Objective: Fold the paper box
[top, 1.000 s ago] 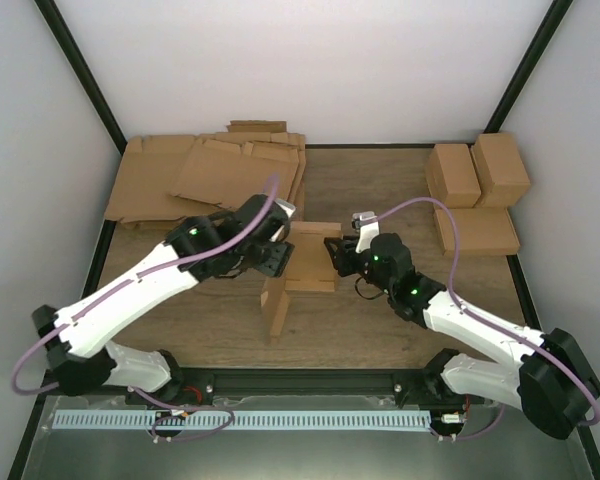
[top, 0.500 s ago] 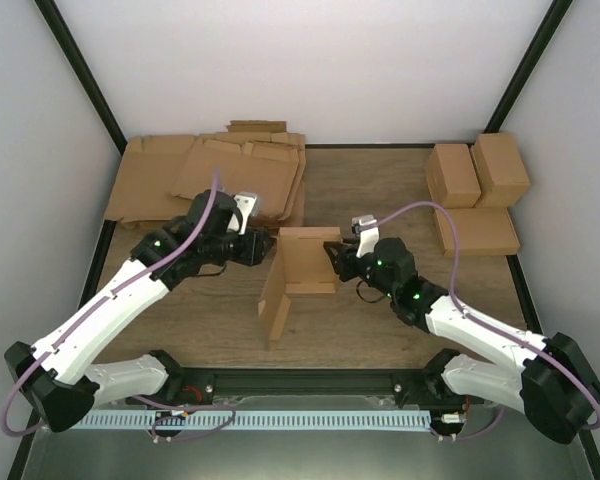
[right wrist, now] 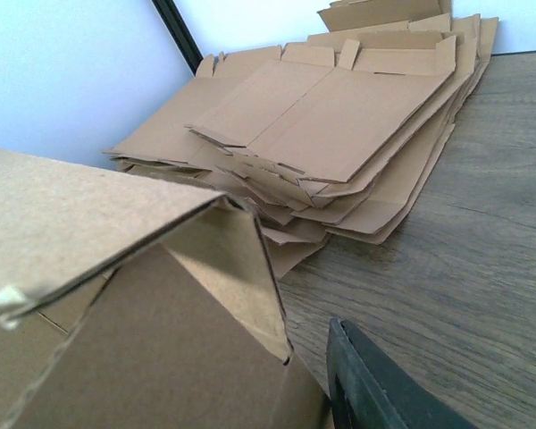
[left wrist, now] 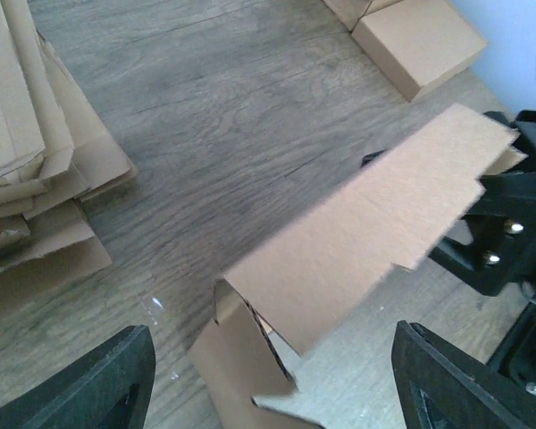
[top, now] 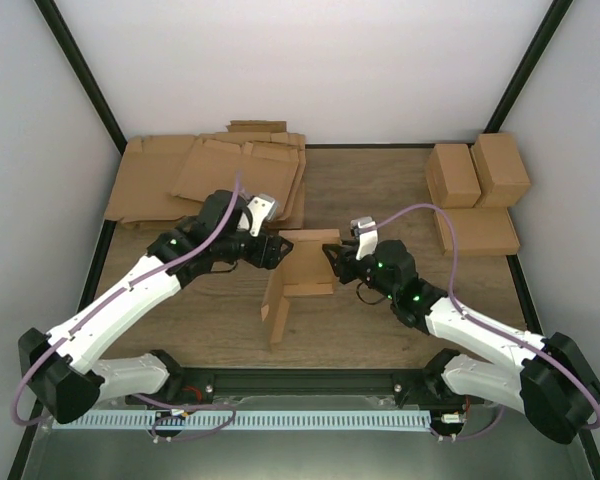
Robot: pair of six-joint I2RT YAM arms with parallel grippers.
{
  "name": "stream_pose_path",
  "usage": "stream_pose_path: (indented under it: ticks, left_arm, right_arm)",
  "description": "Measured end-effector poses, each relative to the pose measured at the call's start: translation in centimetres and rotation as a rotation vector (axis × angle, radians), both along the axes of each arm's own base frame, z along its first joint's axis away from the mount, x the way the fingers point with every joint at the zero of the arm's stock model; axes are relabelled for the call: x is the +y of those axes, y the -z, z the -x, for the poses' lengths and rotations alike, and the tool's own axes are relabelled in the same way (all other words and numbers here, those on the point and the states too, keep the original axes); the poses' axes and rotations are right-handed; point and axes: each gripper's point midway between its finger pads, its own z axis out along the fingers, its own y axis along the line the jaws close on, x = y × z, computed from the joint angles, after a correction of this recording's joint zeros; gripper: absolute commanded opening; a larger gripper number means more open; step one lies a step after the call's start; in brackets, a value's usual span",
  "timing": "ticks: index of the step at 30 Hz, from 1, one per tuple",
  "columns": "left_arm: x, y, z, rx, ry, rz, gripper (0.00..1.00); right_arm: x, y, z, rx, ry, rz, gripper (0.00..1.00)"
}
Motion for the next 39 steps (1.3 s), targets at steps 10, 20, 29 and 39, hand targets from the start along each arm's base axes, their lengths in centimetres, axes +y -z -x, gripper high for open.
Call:
stream_pose_path:
  ticks: [10, 20, 29, 39]
  left_arm:
    - [-0.4, 1.2, -1.8, -0.016, -0.021, -0.053, 0.7]
    - [-0.4, -1.4, -3.8, -0.025, -0.119, 0.044, 0.5]
    - [-0.5, -1.0, -4.3, 0.017, -0.134, 0.075, 0.61]
    - [0.6, -2.0, -2.1, 0.009, -0.125, 0.124, 0.78]
  right_arm:
    - [0.5, -0.3, 0.3, -0.031, -0.04, 0.004, 0.34]
    - [0.7, 0.6, 0.6, -0.037, -0.071, 0.035, 0.33]
    - [0.6, 0.9, 0.8, -0.052, -0.08, 0.052, 0.51]
    - [0.1, 0.0, 1.3, -0.06, -0.079, 0.045, 0.64]
